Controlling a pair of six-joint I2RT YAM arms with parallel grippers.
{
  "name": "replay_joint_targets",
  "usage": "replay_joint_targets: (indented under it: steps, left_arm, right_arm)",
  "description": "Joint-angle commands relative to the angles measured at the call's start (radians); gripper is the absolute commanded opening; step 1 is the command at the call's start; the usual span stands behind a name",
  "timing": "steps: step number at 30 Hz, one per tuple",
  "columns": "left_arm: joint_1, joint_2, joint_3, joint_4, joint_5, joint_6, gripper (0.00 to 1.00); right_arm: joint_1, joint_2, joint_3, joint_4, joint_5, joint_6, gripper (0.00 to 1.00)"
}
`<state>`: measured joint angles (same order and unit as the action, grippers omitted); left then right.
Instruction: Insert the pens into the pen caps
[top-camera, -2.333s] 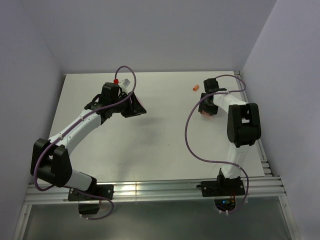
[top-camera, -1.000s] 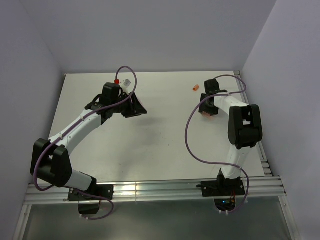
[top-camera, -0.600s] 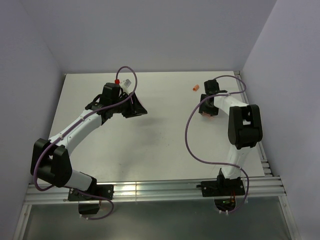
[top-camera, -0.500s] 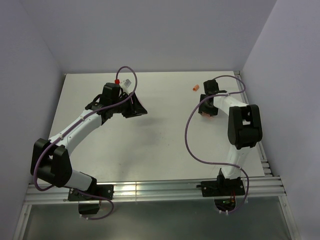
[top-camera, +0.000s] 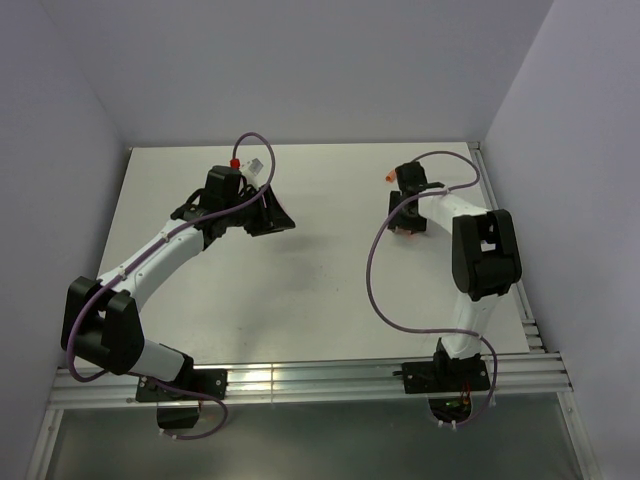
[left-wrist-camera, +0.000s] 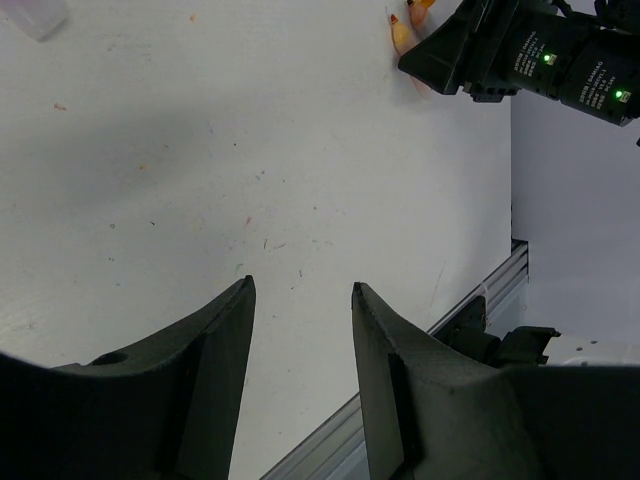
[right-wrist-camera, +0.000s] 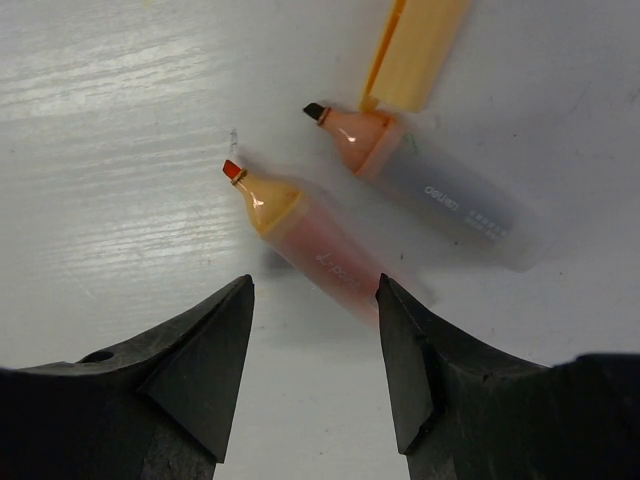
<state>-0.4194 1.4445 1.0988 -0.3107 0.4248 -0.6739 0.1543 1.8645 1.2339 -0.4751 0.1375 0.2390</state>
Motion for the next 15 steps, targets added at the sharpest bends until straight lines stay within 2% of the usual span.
replay_joint_targets:
  steps: [1, 7, 15]
  left_arm:
    - [-0.005, -0.022, -0.002, 0.032, 0.008, 0.007, 0.49]
    - [-0.005, -0.021, -0.004, 0.032, 0.005, 0.007, 0.49]
    - [-0.005, -0.022, -0.004, 0.03, 0.005, 0.008, 0.49]
  right_arm:
    - [0.031, -0.019, 0.004, 0.001, -0.019, 0.02, 0.6]
    - [0.076, -0.013, 0.038, -0.019, -0.015, 0.036, 0.6]
    - [0.074, -0.047, 0.085, -0.049, 0.051, -0.01, 0.6]
